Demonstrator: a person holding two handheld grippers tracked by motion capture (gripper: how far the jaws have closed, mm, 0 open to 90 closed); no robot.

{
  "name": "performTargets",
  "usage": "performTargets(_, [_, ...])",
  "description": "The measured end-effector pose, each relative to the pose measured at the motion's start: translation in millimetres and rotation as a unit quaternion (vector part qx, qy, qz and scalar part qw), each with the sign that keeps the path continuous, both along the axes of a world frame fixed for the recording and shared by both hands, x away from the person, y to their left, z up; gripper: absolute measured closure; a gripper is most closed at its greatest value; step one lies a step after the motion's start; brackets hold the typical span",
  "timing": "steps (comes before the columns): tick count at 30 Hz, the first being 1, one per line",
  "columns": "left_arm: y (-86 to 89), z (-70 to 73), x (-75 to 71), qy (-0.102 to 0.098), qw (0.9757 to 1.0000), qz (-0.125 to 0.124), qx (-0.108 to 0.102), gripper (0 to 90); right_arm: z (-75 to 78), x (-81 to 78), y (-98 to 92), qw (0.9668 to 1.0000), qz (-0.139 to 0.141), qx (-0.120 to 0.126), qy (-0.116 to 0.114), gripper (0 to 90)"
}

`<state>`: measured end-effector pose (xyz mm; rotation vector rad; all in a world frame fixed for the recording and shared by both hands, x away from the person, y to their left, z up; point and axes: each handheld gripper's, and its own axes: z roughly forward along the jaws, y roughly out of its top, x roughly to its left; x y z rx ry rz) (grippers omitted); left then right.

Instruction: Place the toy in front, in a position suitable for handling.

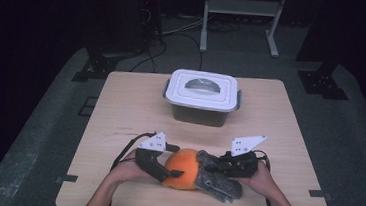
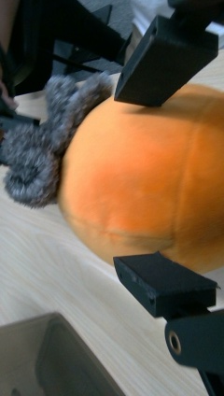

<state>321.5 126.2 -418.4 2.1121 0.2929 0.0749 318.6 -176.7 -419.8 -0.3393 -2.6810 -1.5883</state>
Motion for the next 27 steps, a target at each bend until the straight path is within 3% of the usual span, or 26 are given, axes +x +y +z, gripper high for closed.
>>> performTargets(4, [-3.4,-7.8,4.0,0.030,0.9995,0.000,0.001,11.7,2.7,-3.0,5.9,0.9999,0.006,0.003,-0.009,75.4])
performTargets(6, [-4.1,-9.1,3.5,0.037,0.9993,-0.003,0.000,15.2,0.9,-1.9,5.1,1.0000,0.006,0.000,-0.007,75.4])
performTargets(8, [-4.1,-8.2,2.7,0.027,0.9996,0.001,0.004,25.9,-1.5,0.4,2.5,1.0000,0.001,-0.004,0.000,75.5])
performTargets(11, [-3.8,-6.6,1.5,0.020,0.9998,0.003,0.006,34.4,-6.3,6.6,-3.8,0.9998,-0.010,-0.007,0.013,75.5])
performTargets(17, [-0.3,-6.9,1.0,0.017,0.9998,-0.001,0.006,37.0,-15.2,15.2,-18.0,0.9978,-0.047,-0.039,0.025,75.5])
performTargets(21, [-0.1,-8.2,2.3,0.024,0.9996,0.009,-0.007,37.1,-4.4,11.6,-17.2,0.9990,-0.042,0.004,0.017,75.5])
performTargets(23, [-0.3,-9.1,3.5,0.028,0.9993,0.019,-0.018,37.7,0.3,9.4,-12.7,0.9992,-0.037,0.013,0.012,75.5])
performTargets(27, [-4.3,-5.9,1.3,0.003,0.9990,0.031,-0.033,43.1,2.4,10.5,-9.9,0.9990,-0.042,0.017,0.006,75.5])
